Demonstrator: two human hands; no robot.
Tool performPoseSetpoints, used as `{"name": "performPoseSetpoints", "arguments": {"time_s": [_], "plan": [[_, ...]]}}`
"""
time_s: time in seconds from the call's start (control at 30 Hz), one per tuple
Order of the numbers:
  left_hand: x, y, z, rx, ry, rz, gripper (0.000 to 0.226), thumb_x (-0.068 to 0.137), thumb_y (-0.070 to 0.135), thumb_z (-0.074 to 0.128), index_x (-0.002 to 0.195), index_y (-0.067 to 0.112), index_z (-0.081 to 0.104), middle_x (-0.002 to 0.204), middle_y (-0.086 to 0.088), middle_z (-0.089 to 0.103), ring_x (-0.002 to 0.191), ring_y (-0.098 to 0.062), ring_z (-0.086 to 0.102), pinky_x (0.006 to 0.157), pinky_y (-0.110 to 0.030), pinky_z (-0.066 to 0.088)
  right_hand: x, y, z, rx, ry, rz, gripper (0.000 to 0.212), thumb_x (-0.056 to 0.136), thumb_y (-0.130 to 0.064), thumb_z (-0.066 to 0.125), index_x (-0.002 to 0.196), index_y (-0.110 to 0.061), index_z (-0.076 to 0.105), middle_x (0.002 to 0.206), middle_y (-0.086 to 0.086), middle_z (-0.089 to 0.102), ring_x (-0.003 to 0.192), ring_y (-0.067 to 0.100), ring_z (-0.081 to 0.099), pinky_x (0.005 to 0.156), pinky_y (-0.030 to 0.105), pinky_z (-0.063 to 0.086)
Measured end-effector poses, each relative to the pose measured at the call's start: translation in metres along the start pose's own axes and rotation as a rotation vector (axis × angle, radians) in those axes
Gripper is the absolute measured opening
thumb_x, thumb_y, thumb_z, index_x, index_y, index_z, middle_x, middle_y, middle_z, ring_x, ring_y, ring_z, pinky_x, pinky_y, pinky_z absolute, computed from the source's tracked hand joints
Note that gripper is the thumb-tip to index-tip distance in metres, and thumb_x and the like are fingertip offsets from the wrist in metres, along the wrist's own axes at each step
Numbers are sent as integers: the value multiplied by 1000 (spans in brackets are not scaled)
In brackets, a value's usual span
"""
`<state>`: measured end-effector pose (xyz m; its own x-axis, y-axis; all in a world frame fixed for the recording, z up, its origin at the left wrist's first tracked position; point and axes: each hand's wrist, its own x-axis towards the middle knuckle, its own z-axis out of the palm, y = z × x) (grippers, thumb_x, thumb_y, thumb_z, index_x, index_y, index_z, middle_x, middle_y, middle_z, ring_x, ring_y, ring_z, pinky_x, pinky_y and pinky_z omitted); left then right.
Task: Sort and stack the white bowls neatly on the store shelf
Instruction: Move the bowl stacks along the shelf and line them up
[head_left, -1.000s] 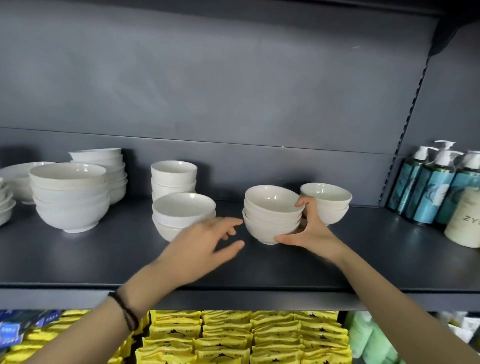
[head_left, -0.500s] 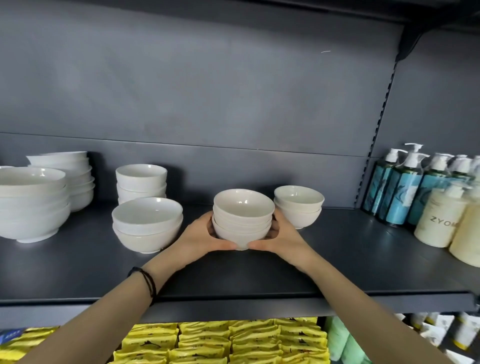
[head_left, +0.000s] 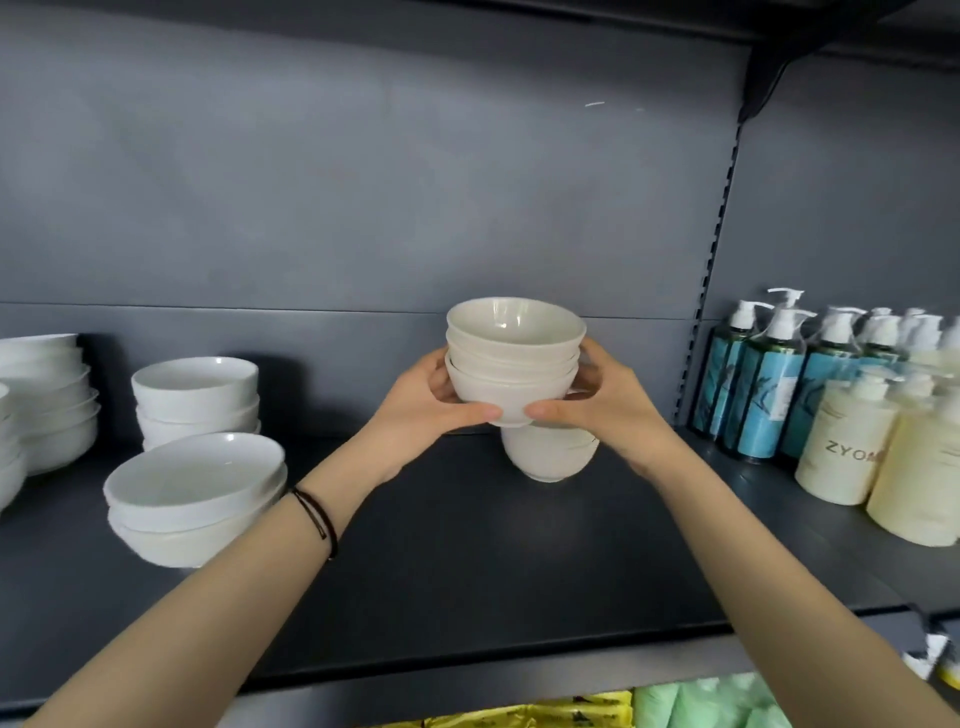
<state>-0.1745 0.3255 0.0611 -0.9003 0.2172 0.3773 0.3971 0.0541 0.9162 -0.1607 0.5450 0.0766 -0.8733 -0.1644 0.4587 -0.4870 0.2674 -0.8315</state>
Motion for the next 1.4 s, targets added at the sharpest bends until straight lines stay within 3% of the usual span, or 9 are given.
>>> {"name": "performPoseSetpoints", "arguments": {"time_s": [0.2, 0.3, 0.47, 0.67, 0.77, 0.93, 1.1, 1.23, 1.4], "plan": [[49, -17, 34, -47, -92, -15, 70, 73, 0, 79, 134, 16, 47, 125, 9, 64, 116, -4, 60, 88, -19, 52, 19, 24, -36, 3, 32, 21, 80, 66, -9, 87, 124, -48, 49, 113, -28, 62, 101, -19, 56, 78, 8, 47], [61, -31, 44, -28, -109, -34, 71, 74, 6, 80, 135, 21, 47, 129, 12, 61, 120, -2, 55, 96, -23, 48, 23, 40, -45, 19, 7, 50, 85, 67, -8, 86, 135, -42, 47, 120, -22, 63, 108, -13, 56, 79, 11, 51], [67, -53, 47, 14, -99, -59, 76, 70, 15, 84, 136, 25, 47, 133, 12, 58, 125, -3, 51, 100, -26, 44, 26, 64, -47, 35, -30, 70, 83, 70, -4, 84, 132, -43, 45, 122, -15, 64, 108, -8, 59, 74, 8, 50], [63, -69, 47, -14, -140, -77, 76, 74, 15, 82, 138, 27, 45, 134, 12, 58, 125, -5, 52, 104, -32, 44, 23, 84, -41, 40, -26, 77, 82, 71, -10, 84, 135, -42, 44, 127, -16, 62, 114, -5, 58, 87, 20, 51], [62, -69, 48, -28, -154, -75, 73, 76, 13, 80, 138, 25, 44, 132, 11, 59, 121, -5, 55, 103, -31, 46, 19, 91, -39, 15, -27, 72, 85, 75, -18, 83, 142, -44, 36, 133, -22, 56, 123, -3, 52, 97, 25, 47], [61, -69, 51, -36, -163, -63, 71, 78, 13, 77, 139, 23, 42, 132, 11, 58, 119, -2, 56, 99, -24, 48, 17, 101, -35, 61, -102, 111, 93, 79, -31, 77, 147, -50, 16, 141, -29, 42, 128, -10, 42, 90, 14, 47], [60, -76, 54, -54, -145, -109, 90, 74, 17, 80, 145, 31, 26, 132, 21, 47, 120, 3, 48, 96, -20, 45, 14, 112, -31, 80, -152, 129, 115, 70, -16, 86, 147, -49, 7, 149, -21, 34, 135, -3, 39, 103, 24, 46], [57, -81, 62, -50, -185, -97, 99, 72, 12, 82, 140, 41, 15, 132, 26, 40, 118, 7, 45, 85, -11, 48, 14, 117, -28, 48, -150, 107, 123, 67, -6, 87, 146, -48, 1, 147, -23, 32, 128, -14, 40, 91, 12, 47], [51, -79, 65, -39, -162, -72, 77, 76, 7, 78, 131, 37, 33, 121, 26, 51, 103, 17, 55, 77, -5, 47, 12, 118, -28, 30, -147, 118, 126, 62, -18, 90, 145, -50, 1, 148, -24, 31, 129, -14, 38, 92, 12, 46]]}}
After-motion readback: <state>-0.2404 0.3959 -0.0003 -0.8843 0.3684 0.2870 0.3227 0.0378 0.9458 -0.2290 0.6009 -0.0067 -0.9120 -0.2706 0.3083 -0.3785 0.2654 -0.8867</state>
